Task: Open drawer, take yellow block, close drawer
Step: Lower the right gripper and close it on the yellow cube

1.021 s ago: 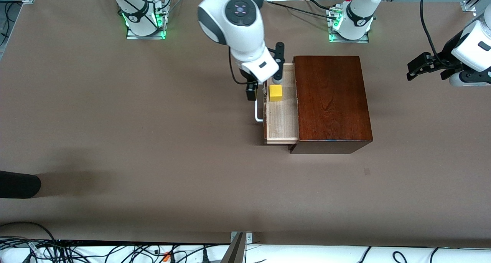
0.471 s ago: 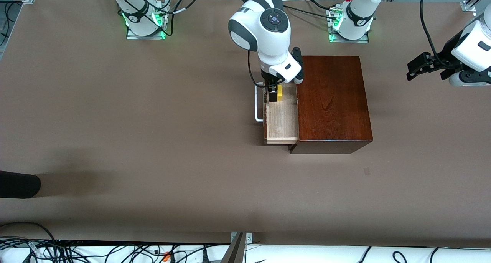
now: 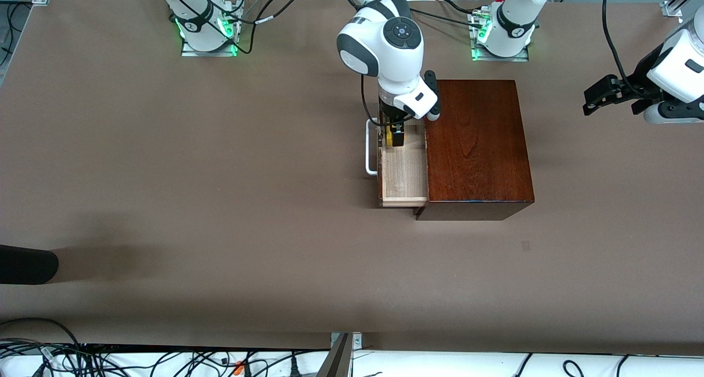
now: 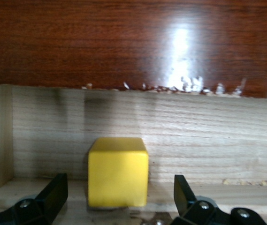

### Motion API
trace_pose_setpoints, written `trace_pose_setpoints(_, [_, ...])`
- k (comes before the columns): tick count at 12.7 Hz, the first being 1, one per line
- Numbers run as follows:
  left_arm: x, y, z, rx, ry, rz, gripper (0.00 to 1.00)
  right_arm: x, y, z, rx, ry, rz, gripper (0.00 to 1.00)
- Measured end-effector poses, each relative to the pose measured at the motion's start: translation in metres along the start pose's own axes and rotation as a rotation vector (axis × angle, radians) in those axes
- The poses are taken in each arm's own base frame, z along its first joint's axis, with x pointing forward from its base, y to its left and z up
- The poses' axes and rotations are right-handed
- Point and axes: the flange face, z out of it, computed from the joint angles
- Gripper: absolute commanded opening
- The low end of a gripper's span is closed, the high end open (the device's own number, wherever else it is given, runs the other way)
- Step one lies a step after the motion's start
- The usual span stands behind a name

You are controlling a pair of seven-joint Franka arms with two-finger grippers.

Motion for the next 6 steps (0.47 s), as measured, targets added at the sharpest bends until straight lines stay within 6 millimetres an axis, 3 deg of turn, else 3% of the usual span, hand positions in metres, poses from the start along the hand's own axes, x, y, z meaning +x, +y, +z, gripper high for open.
trace_pose_setpoints(5, [0.000, 0.000, 0.000, 0.000, 0.000, 0.000, 1.00, 0.001, -0.003, 0.012, 0.001, -0.018, 0.012, 1.00])
trace_pose_setpoints(6, [0.000, 0.000, 0.000, -0.001, 0.000, 0.000, 1.00, 0.001, -0.003, 0.015, 0.000, -0.024, 0.010, 0.89])
